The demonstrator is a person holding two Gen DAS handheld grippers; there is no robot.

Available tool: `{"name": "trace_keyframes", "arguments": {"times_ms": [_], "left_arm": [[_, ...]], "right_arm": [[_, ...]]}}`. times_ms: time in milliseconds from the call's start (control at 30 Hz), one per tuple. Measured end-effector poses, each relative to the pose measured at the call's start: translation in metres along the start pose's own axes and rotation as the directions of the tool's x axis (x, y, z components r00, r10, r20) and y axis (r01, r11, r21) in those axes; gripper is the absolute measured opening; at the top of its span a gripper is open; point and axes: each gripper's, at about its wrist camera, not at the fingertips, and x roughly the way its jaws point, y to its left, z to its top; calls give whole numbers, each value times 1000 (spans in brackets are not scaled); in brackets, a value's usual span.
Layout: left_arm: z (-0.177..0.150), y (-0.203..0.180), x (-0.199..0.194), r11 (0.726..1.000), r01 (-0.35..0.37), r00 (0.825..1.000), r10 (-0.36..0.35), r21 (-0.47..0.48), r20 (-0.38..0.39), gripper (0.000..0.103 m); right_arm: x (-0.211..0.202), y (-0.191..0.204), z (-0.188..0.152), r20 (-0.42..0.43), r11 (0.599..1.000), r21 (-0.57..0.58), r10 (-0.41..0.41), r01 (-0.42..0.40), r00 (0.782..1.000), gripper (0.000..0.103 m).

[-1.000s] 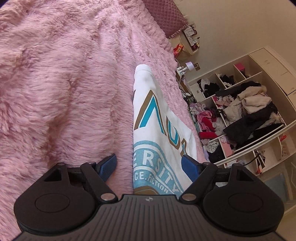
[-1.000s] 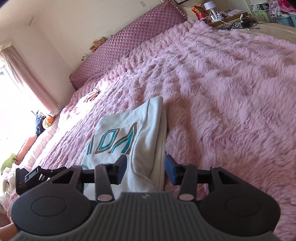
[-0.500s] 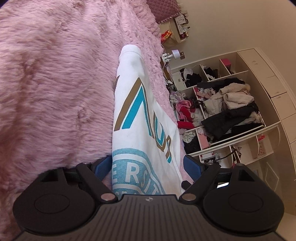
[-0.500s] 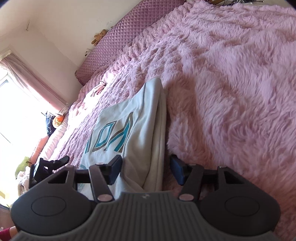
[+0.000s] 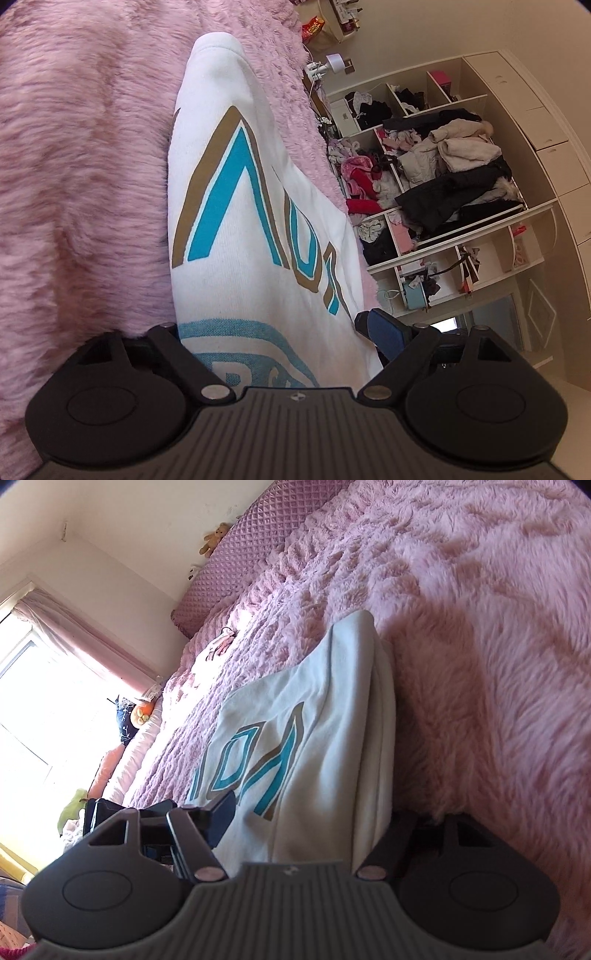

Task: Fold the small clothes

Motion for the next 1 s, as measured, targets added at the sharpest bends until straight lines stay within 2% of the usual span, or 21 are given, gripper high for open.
{"name": "trace_keyframes", "arguments": {"times_ms": [100, 233, 300, 333, 400, 500, 600, 767, 1000], "left_arm": [[2, 0, 0, 1000, -23, 1000, 22, -11, -17, 90], [5, 6, -2, 996, -67, 997, 65, -63, -32, 57], [5, 10, -3, 992, -77, 997, 74, -99, -34, 48], [5, 10, -3, 992, -76, 997, 73, -103, -35, 48], [3, 7, -3, 992, -94, 995, 92, -86, -31, 46], [1, 2, -3, 991, -110, 994, 109, -78, -20, 45], [0, -2, -4, 990, -118, 993, 118, -81, -5, 43], [-4, -18, -10, 990, -140, 990, 141, -21, 24, 38], [-1, -48, -19, 992, -126, 991, 125, 12, 46, 33]], "right_arm": [[1, 2, -1, -3, 1000, -5, -12, 12, 1000, 65], [4, 7, 0, -5, 999, -14, -39, 39, 999, 65], [4, 10, -2, -5, 998, -20, -55, 55, 998, 63], [4, 12, -2, -4, 997, -27, -67, 67, 998, 60], [4, 16, -2, 1, 993, -58, -106, 106, 994, 46], [4, 19, -2, 10, 987, -70, -146, 147, 989, 34], [-2, 17, -2, 23, 986, -54, -159, 160, 987, 29], [-6, 27, 0, 40, 981, -64, -181, 183, 983, 23], [-17, 51, 2, 65, 977, -79, -195, 200, 979, 21]]}}
